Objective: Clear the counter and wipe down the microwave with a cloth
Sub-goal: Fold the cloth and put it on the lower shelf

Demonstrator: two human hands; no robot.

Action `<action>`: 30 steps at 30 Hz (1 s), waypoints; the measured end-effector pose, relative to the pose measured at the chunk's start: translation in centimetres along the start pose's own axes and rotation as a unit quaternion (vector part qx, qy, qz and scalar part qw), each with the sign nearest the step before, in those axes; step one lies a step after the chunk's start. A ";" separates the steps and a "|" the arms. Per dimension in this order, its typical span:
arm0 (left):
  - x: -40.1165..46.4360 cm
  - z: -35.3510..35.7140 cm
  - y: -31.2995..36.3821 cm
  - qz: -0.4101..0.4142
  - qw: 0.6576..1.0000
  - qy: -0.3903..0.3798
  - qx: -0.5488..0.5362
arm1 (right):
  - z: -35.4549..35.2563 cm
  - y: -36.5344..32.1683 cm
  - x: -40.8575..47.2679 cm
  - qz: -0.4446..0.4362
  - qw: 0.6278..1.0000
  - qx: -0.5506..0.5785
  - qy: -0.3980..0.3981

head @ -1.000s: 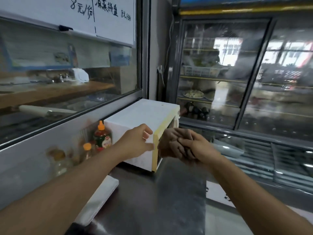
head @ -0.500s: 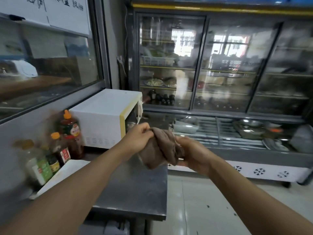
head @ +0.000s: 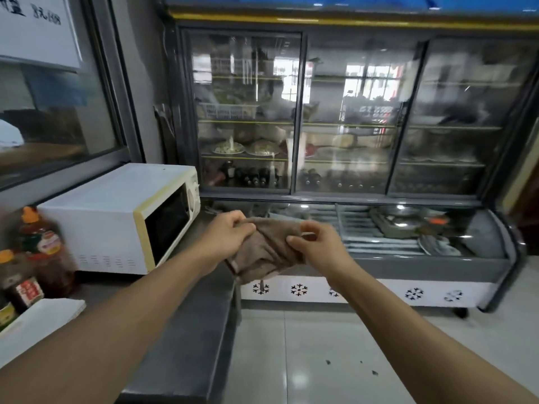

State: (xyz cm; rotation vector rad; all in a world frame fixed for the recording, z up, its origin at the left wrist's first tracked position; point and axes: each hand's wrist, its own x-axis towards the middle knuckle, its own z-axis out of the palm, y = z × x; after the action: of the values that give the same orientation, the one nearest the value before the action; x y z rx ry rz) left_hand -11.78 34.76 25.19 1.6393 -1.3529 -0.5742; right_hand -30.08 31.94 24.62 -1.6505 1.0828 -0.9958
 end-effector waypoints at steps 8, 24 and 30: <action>2.3 8.5 3.1 -0.056 0.966 -0.188 -0.167 | -10.6 3.1 5.6 -0.063 0.993 -0.097 0.003; 14.2 19.4 1.4 -0.228 0.922 -0.127 -0.286 | -17.4 12.0 19.1 -0.060 0.988 -0.129 0.059; 23.7 22.1 -2.4 -0.243 0.922 -0.097 -0.285 | -17.0 16.5 29.6 -0.006 0.990 -0.138 0.011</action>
State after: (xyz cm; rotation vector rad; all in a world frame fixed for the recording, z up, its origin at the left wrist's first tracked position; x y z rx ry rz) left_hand -21.47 4.83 16.95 1.4379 -0.7784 -1.3210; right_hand -40.89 -3.72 17.89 -1.8724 1.2725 -0.9051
